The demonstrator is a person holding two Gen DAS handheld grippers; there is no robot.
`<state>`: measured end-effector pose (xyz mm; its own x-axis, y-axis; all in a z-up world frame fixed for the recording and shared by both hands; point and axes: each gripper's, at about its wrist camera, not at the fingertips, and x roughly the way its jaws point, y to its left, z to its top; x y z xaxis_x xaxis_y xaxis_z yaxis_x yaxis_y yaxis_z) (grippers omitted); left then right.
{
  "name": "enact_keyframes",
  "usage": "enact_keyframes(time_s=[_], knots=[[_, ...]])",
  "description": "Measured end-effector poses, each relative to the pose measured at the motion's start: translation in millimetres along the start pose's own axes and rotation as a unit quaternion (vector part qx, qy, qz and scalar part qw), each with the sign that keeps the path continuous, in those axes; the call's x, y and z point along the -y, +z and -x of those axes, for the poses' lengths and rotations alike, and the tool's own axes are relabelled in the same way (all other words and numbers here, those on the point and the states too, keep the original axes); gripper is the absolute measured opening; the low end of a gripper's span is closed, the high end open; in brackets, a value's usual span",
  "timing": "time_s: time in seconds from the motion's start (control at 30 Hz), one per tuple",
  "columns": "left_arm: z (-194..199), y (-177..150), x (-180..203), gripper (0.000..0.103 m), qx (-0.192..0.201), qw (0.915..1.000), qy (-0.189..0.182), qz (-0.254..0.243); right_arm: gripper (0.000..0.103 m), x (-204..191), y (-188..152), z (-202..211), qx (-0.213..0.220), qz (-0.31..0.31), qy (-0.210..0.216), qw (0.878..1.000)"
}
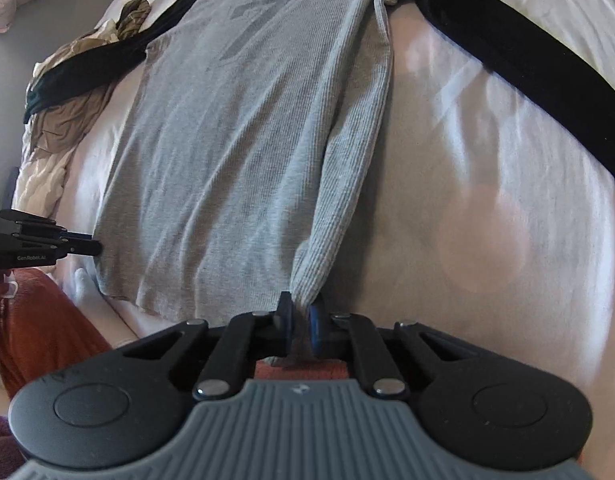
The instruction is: Fold clothes
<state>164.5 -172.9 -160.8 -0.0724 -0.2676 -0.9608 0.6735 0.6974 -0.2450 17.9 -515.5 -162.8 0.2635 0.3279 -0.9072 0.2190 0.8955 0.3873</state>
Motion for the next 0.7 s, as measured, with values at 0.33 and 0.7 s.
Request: enact_keyframes(time_s=[0.33,0.7], knots=[[0,-1,-5,0.002,-0.029,0.9989,0.036,-0.004,0.008,14,-6,-16,-0.042,0.028,-0.061,0.997],[2,18,-22,0.009,-0.029,0.9992,0.027,-0.001,0.034,25,6,-6,-0.035,0.036,-0.034,0.998]])
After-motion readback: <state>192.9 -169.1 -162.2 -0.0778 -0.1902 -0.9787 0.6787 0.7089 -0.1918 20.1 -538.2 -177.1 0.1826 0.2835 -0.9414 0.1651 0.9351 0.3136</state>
